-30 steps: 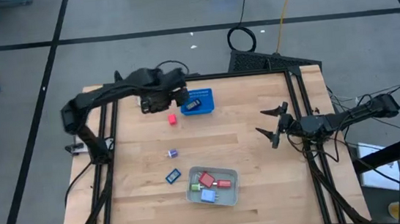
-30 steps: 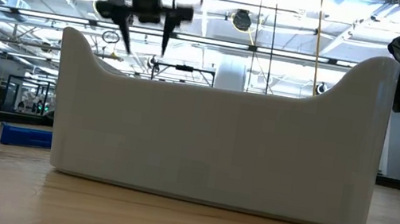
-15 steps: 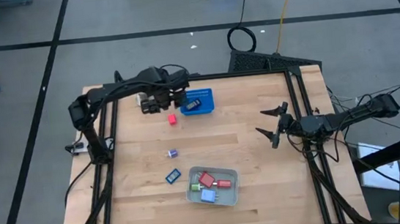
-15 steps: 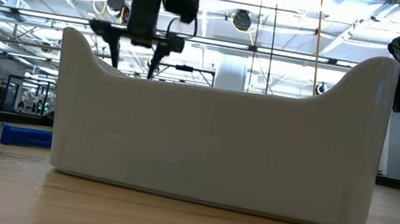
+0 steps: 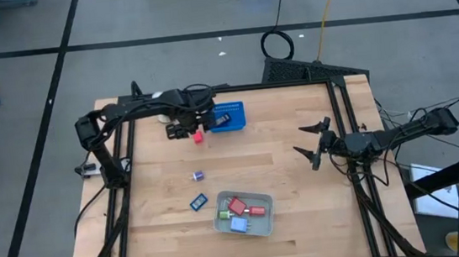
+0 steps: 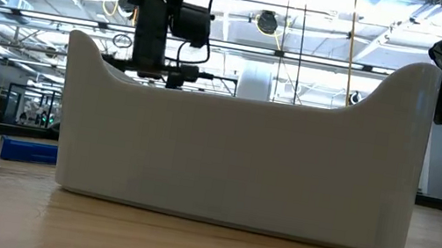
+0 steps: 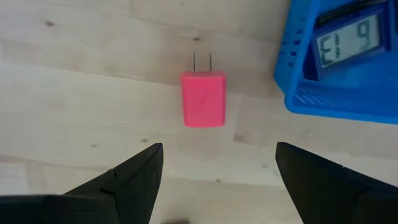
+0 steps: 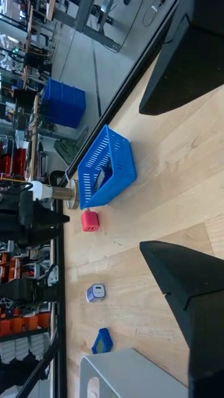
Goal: Pick & Place Office items
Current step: Put the pink charger adapter into the gray bin
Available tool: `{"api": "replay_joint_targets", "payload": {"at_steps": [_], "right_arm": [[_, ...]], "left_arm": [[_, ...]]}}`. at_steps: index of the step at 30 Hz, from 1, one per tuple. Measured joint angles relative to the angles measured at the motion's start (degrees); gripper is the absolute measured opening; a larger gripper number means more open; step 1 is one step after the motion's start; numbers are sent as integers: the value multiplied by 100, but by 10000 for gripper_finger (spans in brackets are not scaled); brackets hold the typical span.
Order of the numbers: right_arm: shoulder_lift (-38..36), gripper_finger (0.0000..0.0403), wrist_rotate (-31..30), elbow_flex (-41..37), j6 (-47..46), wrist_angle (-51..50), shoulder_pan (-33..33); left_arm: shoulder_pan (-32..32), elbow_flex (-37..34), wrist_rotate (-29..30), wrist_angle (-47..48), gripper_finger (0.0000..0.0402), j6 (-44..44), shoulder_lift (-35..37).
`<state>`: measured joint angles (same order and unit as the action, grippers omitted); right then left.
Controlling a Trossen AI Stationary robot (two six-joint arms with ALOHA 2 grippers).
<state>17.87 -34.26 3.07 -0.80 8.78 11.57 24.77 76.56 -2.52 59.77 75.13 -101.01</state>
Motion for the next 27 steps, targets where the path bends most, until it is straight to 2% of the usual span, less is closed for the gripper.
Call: {"api": "replay_joint_targets", "payload": {"at_steps": [6,12,20,27], "right_arm": [[0,339,1,2,-1,0,0],[0,339,0,1,0,0,0],[0,339,0,2,0,0,0],[0,339,0,1,-1,0,0]], "left_arm": [[33,-267,86,-47,312,-57,-7],[100,-654,-33,-689,313,-106,-7],[197,-971,-2,-1034,312,-94,-9],[278,-1023,66,-1071,312,-188,-9]]}}
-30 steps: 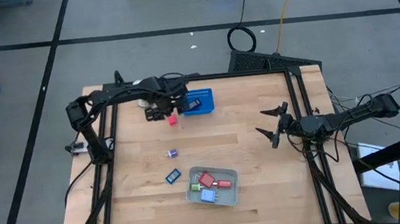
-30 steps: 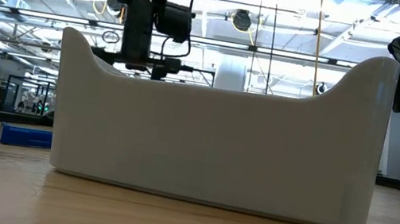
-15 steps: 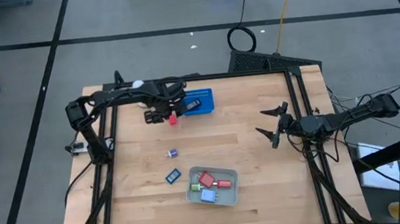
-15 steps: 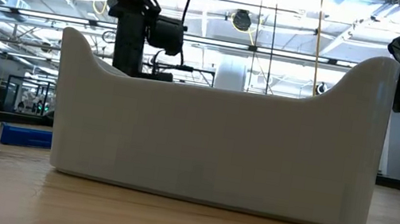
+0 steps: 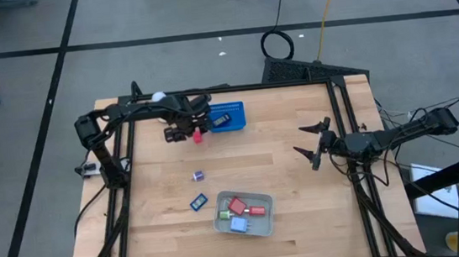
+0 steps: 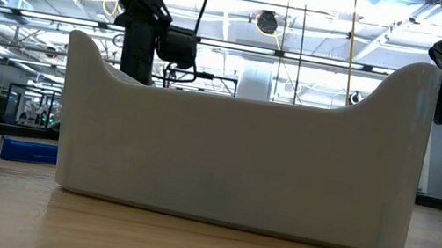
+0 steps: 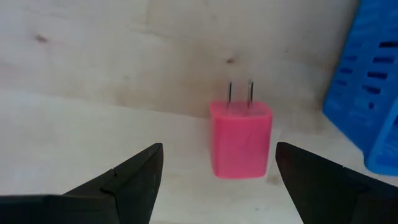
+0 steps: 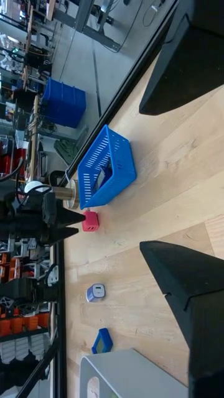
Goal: Pick & Place Office items
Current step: Put the pink charger adapter into the gray bin
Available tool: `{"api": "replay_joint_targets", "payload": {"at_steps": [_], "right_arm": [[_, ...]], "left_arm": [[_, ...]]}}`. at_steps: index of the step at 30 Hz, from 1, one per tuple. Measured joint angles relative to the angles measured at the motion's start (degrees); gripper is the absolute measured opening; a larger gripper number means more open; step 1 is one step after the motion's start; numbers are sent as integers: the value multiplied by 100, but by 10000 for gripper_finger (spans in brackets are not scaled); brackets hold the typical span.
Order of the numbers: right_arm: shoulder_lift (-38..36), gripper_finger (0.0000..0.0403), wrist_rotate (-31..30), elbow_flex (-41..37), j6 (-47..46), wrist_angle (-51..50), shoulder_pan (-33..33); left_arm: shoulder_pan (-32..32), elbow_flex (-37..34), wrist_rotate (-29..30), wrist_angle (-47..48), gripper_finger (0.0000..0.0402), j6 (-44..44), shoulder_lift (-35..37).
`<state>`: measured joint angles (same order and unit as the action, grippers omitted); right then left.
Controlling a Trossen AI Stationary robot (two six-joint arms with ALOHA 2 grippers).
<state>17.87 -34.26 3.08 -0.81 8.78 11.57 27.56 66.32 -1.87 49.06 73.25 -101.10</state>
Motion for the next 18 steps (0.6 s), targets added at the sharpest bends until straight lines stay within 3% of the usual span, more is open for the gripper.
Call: {"api": "replay_joint_targets", "payload": {"at_steps": [18], "right_arm": [[0,339,0,1,0,0,0]], "left_arm": [[17,-415,-50,-527,312,-74,-1]]}}
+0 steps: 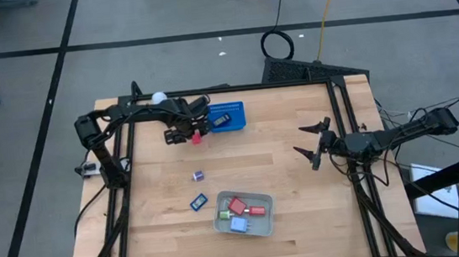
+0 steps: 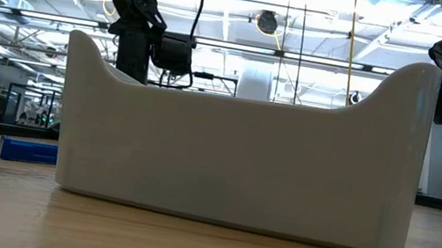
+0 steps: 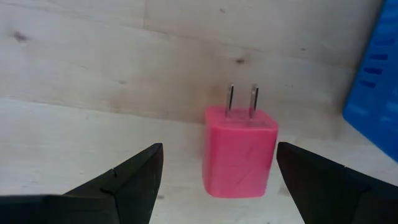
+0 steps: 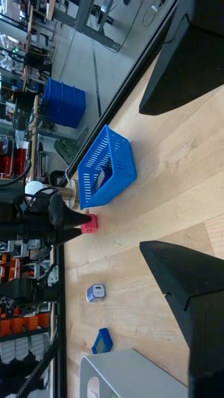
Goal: Pick & Place Office items
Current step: Put the pink charger adapter into the gray bin
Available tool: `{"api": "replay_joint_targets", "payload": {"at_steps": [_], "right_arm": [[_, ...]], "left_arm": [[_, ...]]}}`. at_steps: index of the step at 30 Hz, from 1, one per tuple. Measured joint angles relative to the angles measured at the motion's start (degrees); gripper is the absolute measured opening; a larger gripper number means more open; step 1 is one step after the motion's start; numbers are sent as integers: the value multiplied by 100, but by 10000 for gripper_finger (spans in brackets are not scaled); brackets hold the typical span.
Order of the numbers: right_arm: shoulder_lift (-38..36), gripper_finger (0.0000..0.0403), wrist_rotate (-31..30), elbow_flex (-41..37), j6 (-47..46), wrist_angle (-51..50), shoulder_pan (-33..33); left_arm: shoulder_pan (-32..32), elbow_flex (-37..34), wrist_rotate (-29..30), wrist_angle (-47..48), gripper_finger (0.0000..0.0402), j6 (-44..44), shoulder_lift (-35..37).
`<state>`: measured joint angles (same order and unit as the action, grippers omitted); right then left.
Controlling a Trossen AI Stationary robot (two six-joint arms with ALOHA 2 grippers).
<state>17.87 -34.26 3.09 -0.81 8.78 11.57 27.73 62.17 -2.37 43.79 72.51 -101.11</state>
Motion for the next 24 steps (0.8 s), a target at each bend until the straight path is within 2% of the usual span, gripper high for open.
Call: {"api": "replay_joint_targets", "payload": {"at_steps": [9,16,24], "right_arm": [[0,339,0,0,-1,0,0],[0,339,0,0,-1,0,0],[0,339,0,-1,-1,0,0]], "left_arm": [[-4,0,127,310,312,-244,-1],[-16,0,294,285,312,-897,-32],[-136,-2,212,172,312,-969,-185]]}}
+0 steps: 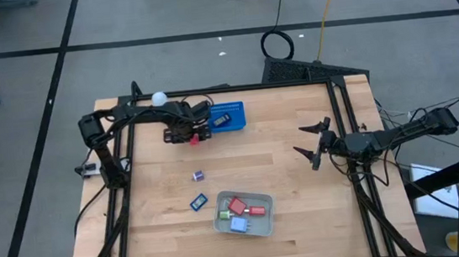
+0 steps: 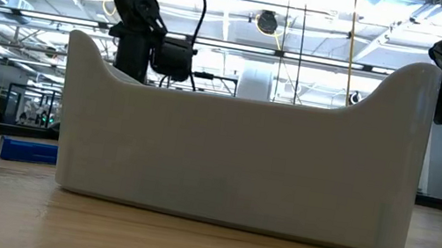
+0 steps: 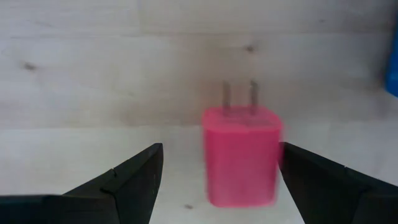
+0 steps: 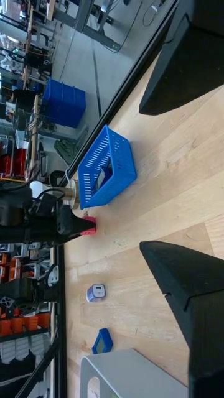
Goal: Pick & Place Office items
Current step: Put the pink charger adapter into the gray bin
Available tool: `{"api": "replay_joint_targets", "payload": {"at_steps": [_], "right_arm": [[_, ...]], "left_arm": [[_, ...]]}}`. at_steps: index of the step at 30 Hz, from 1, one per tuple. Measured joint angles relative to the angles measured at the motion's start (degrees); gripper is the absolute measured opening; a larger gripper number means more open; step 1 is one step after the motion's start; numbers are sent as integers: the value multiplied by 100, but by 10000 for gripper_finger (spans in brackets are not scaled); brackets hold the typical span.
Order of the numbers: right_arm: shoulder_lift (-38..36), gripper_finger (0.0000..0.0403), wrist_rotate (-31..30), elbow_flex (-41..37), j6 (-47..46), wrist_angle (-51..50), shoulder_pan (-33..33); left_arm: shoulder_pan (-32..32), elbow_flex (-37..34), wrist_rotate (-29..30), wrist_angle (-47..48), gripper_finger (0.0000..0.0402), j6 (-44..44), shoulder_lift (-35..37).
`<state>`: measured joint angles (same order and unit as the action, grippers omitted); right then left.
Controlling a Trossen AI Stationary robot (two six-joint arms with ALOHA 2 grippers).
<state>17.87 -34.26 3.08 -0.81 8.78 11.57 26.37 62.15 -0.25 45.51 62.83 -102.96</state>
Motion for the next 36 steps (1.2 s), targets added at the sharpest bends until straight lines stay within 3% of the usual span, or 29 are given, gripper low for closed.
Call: {"api": "replay_joint_targets", "payload": {"at_steps": [25,36], "right_arm": [[0,339,0,0,-1,0,0],[0,339,0,1,-1,0,0]], "left_arm": [[-26,2,135,-209,312,384,5],[3,4,126,-232,312,-227,5]]}}
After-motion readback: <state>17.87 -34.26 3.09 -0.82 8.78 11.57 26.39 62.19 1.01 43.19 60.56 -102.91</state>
